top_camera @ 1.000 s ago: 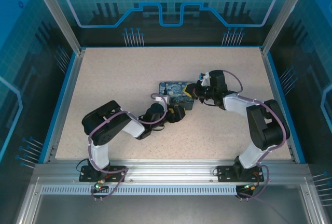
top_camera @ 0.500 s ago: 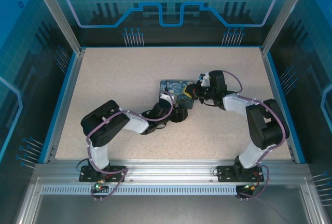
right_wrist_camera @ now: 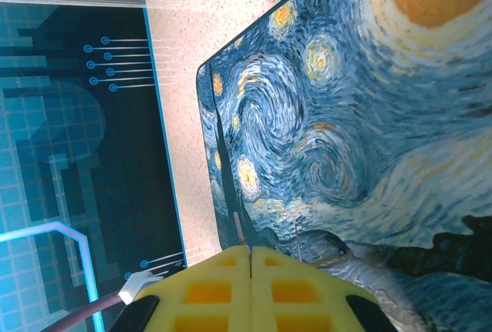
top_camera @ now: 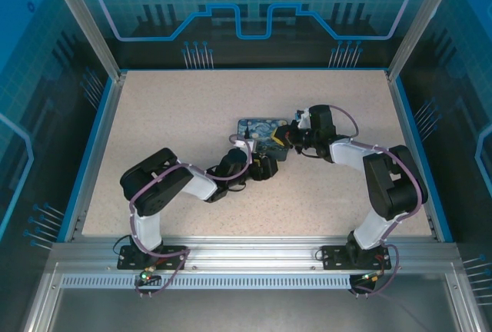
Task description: Unlock the padlock with the key
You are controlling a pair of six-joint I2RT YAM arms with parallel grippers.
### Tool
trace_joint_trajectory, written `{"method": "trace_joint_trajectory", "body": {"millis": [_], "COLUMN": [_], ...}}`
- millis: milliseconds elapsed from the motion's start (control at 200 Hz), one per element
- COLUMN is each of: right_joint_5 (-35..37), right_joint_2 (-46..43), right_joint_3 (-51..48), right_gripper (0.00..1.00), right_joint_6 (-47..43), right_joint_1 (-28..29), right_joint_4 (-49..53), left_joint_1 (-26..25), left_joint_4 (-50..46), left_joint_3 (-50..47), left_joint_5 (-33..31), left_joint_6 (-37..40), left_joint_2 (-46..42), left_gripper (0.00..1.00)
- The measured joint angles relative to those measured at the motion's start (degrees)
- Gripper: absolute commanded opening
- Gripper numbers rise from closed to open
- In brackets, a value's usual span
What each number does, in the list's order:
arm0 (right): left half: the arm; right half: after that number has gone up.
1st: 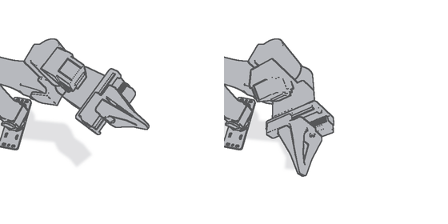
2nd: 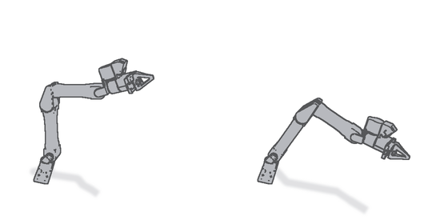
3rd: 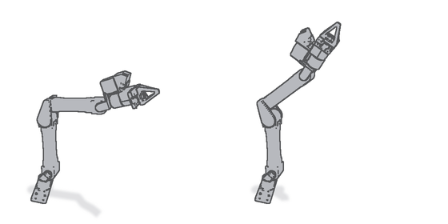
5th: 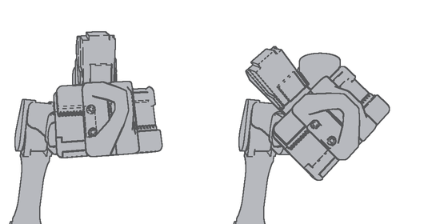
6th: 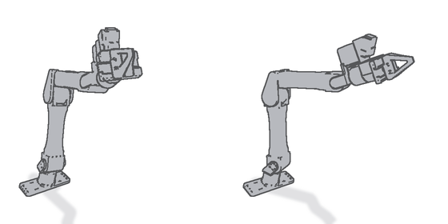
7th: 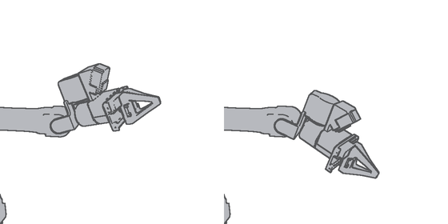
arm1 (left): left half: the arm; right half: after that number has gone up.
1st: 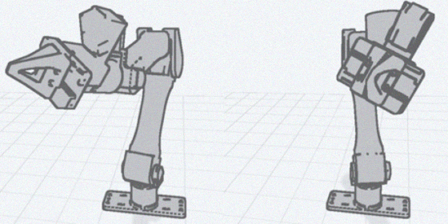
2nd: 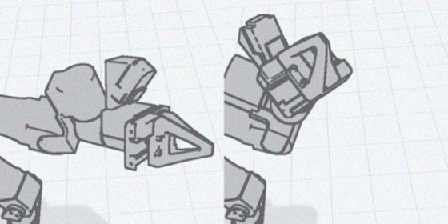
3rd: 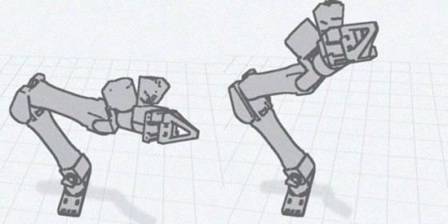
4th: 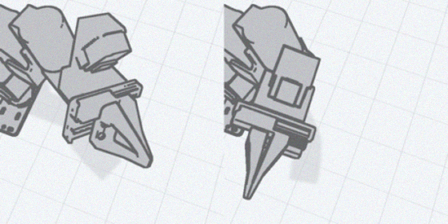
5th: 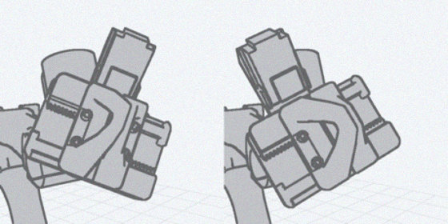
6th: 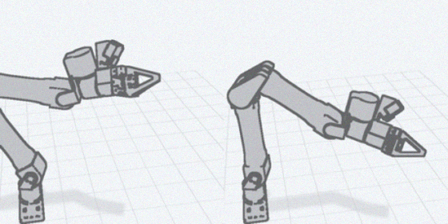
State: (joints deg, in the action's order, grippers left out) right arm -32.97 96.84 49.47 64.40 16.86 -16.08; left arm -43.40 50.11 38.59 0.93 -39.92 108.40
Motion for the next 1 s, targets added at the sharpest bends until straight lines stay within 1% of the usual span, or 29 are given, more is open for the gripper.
{"method": "trace_joint_trajectory", "body": {"millis": [315, 580, 785, 890, 1000], "right_joint_5": [0.0, 0.0, 0.0, 0.0, 0.0], "right_joint_2": [0.0, 0.0, 0.0, 0.0, 0.0], "right_joint_3": [-0.8, -1.0, -1.0, -1.0, -1.1], "right_gripper": [0.0, 0.0, 0.0, 0.0, 0.0], "right_joint_6": [0.0, 0.0, 0.0, 0.0, 0.0], "right_joint_1": [0.0, 0.0, 0.0, 0.0, 0.0], "right_joint_4": [0.0, 0.0, 0.0, 0.0, 0.0], "left_joint_1": [-0.1, -2.1, -2.6, -2.6, -2.6], "left_joint_4": [-0.4, -9.5, -15.7, -17.1, -16.1], "left_joint_3": [2.4, 6.7, 9.5, 10.4, 10.4], "left_joint_5": [-2.6, -9.9, -14.8, -14.9, -13.0], "left_joint_6": [-0.7, 0.3, 1.4, 1.6, 2.6], "left_joint_2": [1.9, 1.9, 1.9, 2.0, 2.2], "left_gripper": [0.75, 0.77, 0.78, 0.78, 0.78]}}
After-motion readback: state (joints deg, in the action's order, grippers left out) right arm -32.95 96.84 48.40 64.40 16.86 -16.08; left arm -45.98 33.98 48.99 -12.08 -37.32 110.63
